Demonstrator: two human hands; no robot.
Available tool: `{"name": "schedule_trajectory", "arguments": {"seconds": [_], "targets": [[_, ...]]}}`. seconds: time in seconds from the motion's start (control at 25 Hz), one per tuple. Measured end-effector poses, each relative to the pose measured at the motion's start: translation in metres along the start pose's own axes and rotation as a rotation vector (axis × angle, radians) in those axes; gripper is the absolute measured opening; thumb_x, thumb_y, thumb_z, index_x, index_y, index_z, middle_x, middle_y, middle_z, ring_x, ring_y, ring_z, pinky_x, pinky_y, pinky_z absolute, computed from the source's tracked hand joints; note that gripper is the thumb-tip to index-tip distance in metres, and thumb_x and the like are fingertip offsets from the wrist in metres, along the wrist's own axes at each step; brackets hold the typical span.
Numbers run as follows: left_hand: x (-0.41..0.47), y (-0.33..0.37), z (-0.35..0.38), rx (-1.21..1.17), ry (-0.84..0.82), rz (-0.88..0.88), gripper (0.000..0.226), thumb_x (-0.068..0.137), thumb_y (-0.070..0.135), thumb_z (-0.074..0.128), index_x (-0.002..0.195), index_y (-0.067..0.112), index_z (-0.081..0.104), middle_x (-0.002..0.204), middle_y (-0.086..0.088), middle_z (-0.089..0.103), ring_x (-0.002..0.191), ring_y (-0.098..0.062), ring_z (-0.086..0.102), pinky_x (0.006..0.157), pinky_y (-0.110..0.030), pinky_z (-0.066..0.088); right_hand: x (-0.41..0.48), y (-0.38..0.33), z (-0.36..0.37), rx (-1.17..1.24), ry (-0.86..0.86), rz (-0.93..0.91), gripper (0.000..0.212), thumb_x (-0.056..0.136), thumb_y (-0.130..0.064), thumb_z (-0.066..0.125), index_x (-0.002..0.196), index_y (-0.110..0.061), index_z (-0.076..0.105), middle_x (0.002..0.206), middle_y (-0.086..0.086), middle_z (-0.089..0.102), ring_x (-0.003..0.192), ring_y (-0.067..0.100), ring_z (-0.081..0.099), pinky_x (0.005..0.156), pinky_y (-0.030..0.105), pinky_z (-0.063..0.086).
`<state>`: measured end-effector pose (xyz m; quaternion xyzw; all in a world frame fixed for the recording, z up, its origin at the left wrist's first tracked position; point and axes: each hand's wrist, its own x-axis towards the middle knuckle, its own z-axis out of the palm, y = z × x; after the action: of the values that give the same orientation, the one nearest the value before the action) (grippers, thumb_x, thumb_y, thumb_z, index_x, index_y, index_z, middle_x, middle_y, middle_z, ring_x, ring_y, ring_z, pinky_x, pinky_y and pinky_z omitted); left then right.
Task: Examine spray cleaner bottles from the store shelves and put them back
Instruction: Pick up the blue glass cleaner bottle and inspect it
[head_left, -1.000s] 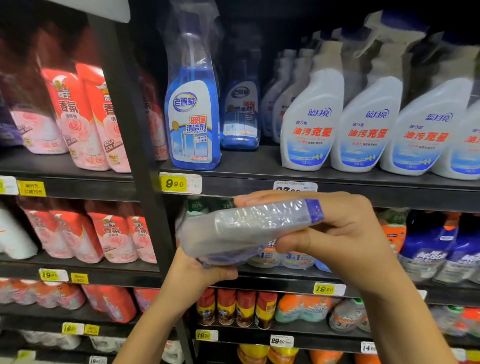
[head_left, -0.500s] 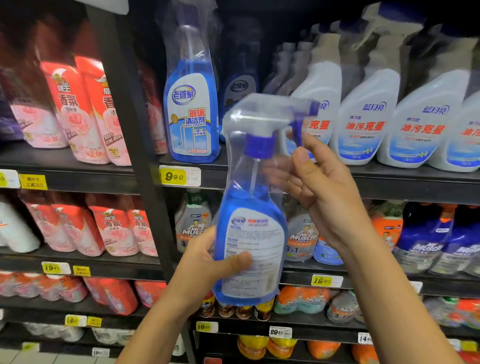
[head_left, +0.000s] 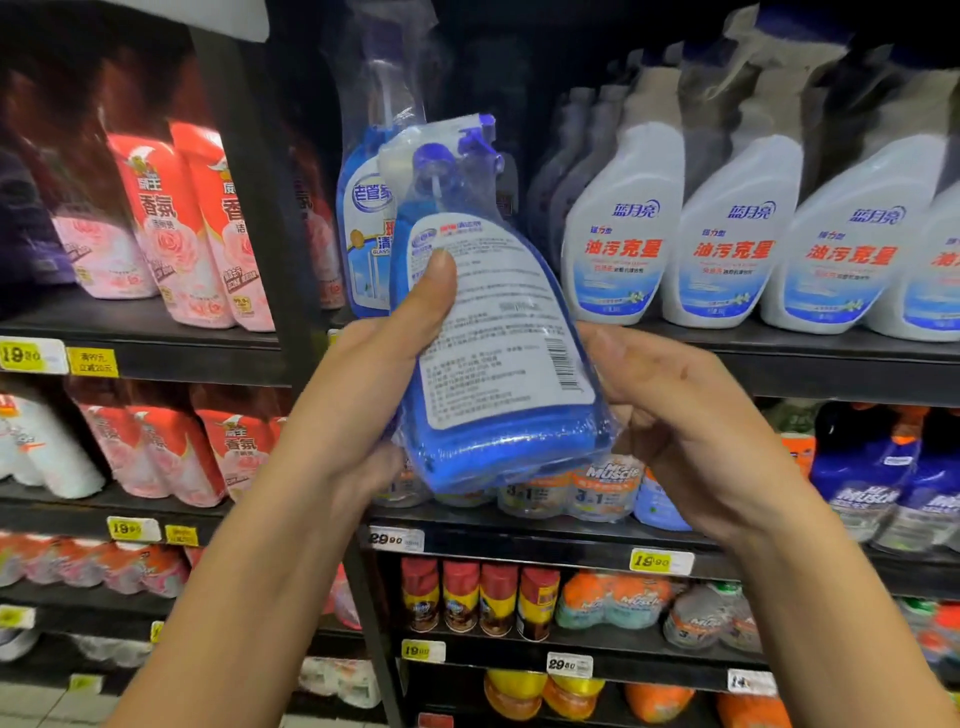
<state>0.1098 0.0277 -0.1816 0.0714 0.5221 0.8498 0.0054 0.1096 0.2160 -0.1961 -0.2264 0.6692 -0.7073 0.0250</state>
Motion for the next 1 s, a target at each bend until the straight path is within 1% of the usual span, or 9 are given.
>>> {"name": "schedule_trajectory", "arguments": {"seconds": [0.08, 0.12, 0.24, 0.32, 0.56, 0.68, 0.76, 0.88, 1.0], "targets": [[0.002, 0.008, 0.001, 0.051, -0.018, 0.001, 0.03, 0.074, 0.033, 0.069, 0.09, 0.009, 0.078, 0.101, -0.014, 0.074, 0.093, -0.027, 0.072, 0.069, -0.035, 0.059, 0.0, -0.014, 0.0, -0.007, -0.004, 0.004, 0.029, 0.078, -0.028, 0.067, 0.1, -0.011, 0.074, 0.09, 0.008, 0.076, 0.075, 0.02, 0.068, 0.062, 0.031, 0.055], [0.004, 0.011, 0.0, 0.099, -0.019, 0.006, 0.031, 0.076, 0.033, 0.071, 0.094, 0.009, 0.077, 0.103, -0.015, 0.073, 0.095, -0.028, 0.071, 0.072, -0.038, 0.06, -0.001, -0.02, 0.001, -0.005, -0.002, 0.003, 0.025, 0.075, -0.027, 0.068, 0.093, -0.011, 0.076, 0.084, 0.006, 0.076, 0.069, 0.017, 0.067, 0.058, 0.028, 0.054], [0.007, 0.017, -0.002, 0.299, 0.014, 0.032, 0.037, 0.081, 0.041, 0.067, 0.102, 0.011, 0.072, 0.115, -0.016, 0.069, 0.107, -0.032, 0.066, 0.095, -0.052, 0.05, -0.001, -0.037, 0.002, 0.034, 0.024, -0.003, 0.021, 0.07, -0.032, 0.069, 0.071, -0.014, 0.078, 0.067, 0.003, 0.073, 0.058, 0.014, 0.063, 0.056, 0.024, 0.05], [0.008, 0.019, 0.0, 0.295, -0.015, 0.032, 0.032, 0.082, 0.04, 0.065, 0.098, 0.014, 0.074, 0.116, -0.014, 0.069, 0.109, -0.03, 0.065, 0.099, -0.053, 0.047, -0.002, -0.045, 0.0, 0.061, 0.039, -0.004, 0.022, 0.07, -0.034, 0.069, 0.063, -0.015, 0.077, 0.063, 0.001, 0.07, 0.057, 0.012, 0.062, 0.056, 0.023, 0.051], [0.002, 0.023, 0.014, 0.174, -0.113, -0.078, 0.019, 0.078, 0.039, 0.067, 0.078, 0.025, 0.079, 0.122, -0.007, 0.064, 0.114, -0.027, 0.061, 0.092, -0.045, 0.051, -0.003, -0.06, -0.001, 0.059, 0.06, 0.008, 0.027, 0.07, -0.041, 0.072, 0.052, -0.022, 0.072, 0.051, -0.008, 0.062, 0.047, 0.006, 0.056, 0.048, 0.018, 0.049], [-0.004, 0.024, 0.02, 0.13, -0.097, -0.111, 0.022, 0.078, 0.038, 0.063, 0.07, 0.025, 0.079, 0.107, -0.002, 0.072, 0.102, -0.022, 0.067, 0.086, -0.038, 0.055, -0.001, -0.063, -0.002, 0.047, 0.068, 0.029, 0.03, 0.067, -0.045, 0.068, 0.049, -0.021, 0.069, 0.05, -0.006, 0.058, 0.041, 0.008, 0.05, 0.04, 0.015, 0.043], [-0.007, 0.024, 0.023, 0.107, -0.072, -0.121, 0.024, 0.074, 0.036, 0.063, 0.064, 0.022, 0.079, 0.098, -0.003, 0.071, 0.095, -0.021, 0.067, 0.082, -0.036, 0.055, -0.001, -0.063, 0.0, 0.059, 0.078, 0.058, 0.029, 0.066, -0.045, 0.067, 0.05, -0.021, 0.07, 0.05, -0.005, 0.059, 0.039, 0.008, 0.05, 0.039, 0.014, 0.043], [-0.009, 0.024, 0.027, 0.072, -0.043, -0.13, 0.029, 0.079, 0.033, 0.061, 0.062, 0.016, 0.077, 0.096, -0.004, 0.068, 0.092, -0.021, 0.065, 0.079, -0.034, 0.054, 0.0, -0.06, -0.001, 0.06, 0.08, 0.069, 0.028, 0.066, -0.046, 0.067, 0.049, -0.023, 0.07, 0.049, -0.006, 0.058, 0.037, 0.007, 0.049, 0.038, 0.013, 0.042], [-0.014, 0.021, 0.029, 0.051, -0.044, -0.132, 0.038, 0.084, 0.031, 0.057, 0.053, 0.02, 0.076, 0.089, -0.002, 0.067, 0.083, -0.017, 0.065, 0.077, -0.031, 0.054, -0.002, -0.058, 0.001, 0.055, 0.108, 0.091, 0.028, 0.066, -0.046, 0.066, 0.048, -0.024, 0.069, 0.048, -0.008, 0.057, 0.038, 0.006, 0.049, 0.037, 0.013, 0.04]]}}
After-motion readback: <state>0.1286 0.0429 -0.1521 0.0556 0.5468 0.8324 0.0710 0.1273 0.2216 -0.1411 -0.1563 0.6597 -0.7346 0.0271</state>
